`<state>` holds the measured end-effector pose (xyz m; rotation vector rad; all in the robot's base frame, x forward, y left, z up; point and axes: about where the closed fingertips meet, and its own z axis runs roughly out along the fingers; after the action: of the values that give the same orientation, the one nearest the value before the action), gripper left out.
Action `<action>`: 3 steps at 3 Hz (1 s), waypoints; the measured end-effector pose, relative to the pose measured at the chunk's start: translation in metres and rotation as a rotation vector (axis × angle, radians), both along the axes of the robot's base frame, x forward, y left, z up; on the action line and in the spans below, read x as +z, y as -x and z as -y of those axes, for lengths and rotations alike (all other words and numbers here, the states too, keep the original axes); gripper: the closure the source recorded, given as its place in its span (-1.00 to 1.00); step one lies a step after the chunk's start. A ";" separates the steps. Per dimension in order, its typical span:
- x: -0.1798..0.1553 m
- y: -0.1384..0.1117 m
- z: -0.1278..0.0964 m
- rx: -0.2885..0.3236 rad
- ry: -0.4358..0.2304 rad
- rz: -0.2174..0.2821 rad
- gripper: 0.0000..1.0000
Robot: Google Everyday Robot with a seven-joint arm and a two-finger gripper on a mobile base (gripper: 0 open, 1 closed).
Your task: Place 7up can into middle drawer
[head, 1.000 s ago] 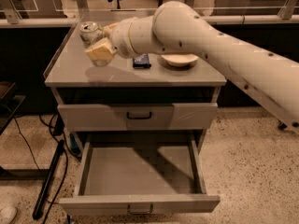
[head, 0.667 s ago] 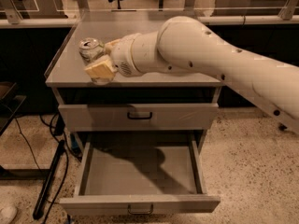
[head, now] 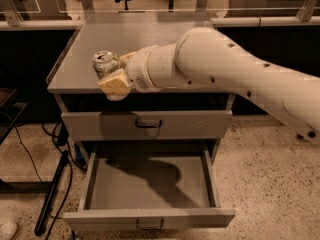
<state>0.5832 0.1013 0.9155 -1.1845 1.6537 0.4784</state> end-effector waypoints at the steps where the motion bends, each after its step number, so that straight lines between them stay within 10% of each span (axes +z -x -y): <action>1: -0.020 0.040 0.020 -0.029 0.028 -0.079 1.00; 3: -0.057 0.080 0.035 -0.067 0.046 -0.217 1.00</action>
Offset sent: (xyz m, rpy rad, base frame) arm -0.1162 -0.0528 -0.0905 -0.0498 0.3593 -0.1121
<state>0.5031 0.0659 0.8586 -1.1385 1.8927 0.5451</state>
